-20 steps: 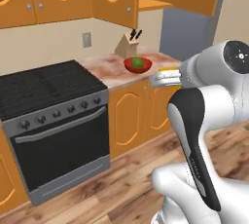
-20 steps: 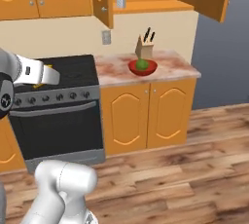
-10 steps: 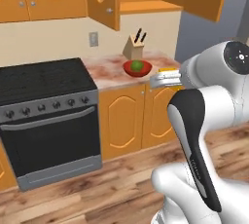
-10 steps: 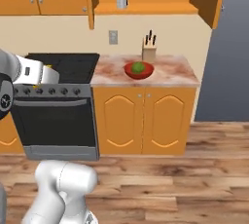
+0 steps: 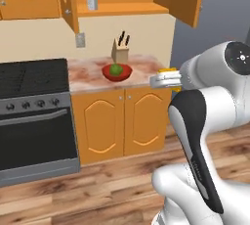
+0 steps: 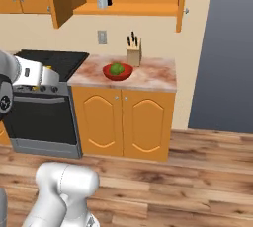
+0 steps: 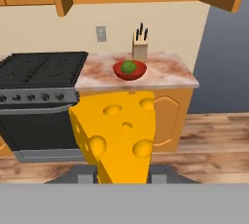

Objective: Pick the cheese from the fridge and the cheese grater from the cabinet and place them next to the salad bowl.

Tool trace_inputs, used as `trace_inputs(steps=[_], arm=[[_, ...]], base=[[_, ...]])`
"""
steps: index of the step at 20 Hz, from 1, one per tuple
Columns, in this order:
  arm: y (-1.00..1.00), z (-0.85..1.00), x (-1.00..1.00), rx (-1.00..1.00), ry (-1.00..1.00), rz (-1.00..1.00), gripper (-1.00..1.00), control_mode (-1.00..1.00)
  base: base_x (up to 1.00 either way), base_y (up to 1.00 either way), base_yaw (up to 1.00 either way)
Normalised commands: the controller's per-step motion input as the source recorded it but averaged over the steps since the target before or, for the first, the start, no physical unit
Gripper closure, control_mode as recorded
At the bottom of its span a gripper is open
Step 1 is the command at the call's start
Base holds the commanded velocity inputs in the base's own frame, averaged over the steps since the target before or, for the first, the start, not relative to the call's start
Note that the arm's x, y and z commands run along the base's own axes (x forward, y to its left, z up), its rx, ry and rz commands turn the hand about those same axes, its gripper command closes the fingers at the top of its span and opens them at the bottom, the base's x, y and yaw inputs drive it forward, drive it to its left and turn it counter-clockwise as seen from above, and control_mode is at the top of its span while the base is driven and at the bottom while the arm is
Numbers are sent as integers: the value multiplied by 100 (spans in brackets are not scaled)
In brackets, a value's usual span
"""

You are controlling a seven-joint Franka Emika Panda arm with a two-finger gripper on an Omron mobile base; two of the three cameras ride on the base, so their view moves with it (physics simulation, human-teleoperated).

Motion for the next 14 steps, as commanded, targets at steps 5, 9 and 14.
trace_inputs(steps=[5, 9, 14], arm=[[0, 0, 0, 0, 0, 0, 100, 100], [0, 0, 0, 0, 0, 0, 100, 100], [0, 0, 0, 0, 0, 0, 100, 100]], base=[[53, -38, 1], [83, -37, 0], [100, -2, 0]])
